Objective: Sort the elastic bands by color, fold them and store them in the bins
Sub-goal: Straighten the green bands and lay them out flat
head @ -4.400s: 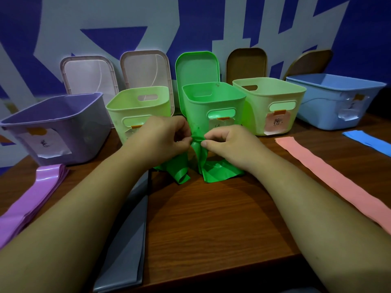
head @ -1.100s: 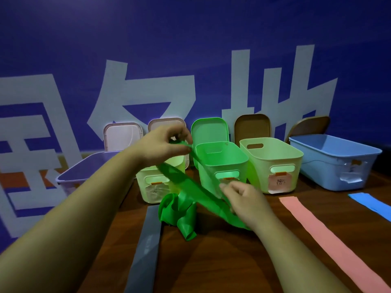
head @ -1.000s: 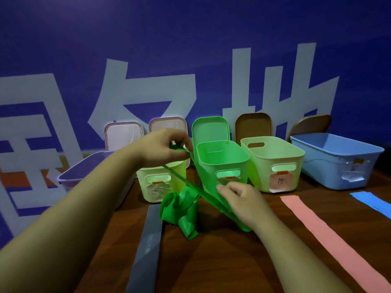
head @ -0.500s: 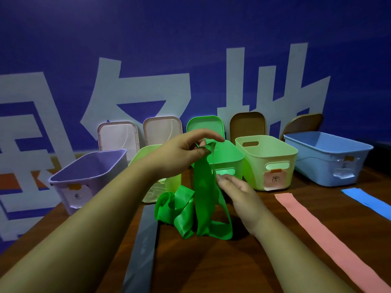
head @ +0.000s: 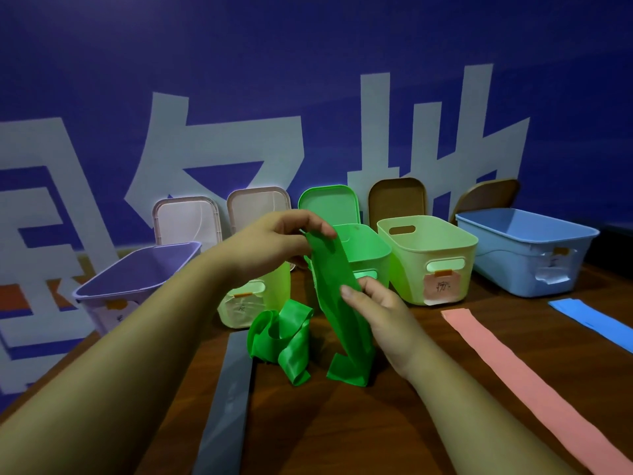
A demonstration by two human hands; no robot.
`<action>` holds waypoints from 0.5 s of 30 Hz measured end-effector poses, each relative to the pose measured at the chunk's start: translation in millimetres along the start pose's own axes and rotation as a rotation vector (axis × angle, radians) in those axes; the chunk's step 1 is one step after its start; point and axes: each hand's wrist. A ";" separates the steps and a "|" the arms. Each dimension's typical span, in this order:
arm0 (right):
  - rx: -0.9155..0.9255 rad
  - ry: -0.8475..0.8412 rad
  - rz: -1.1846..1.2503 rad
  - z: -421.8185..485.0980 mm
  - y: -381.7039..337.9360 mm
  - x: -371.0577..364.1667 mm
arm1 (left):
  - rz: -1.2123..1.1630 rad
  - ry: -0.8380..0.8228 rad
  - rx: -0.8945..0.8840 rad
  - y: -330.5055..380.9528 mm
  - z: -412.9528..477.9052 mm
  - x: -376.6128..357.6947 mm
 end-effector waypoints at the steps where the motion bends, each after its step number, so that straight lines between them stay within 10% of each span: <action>1: 0.000 0.001 -0.006 0.9 1.2 0.4 | -0.006 0.005 0.004 1.8 -0.2 1.9; 15: -0.077 0.029 -0.101 2.0 5.5 -1.2 | 0.480 0.226 -0.031 66.3 5.4 18.0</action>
Point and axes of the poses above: each hand's wrist, its own z-axis towards the middle knuckle, its own x-axis out of the back of the hand, y = z × x, and after that the axes turned 9 degrees about -y, right-handed
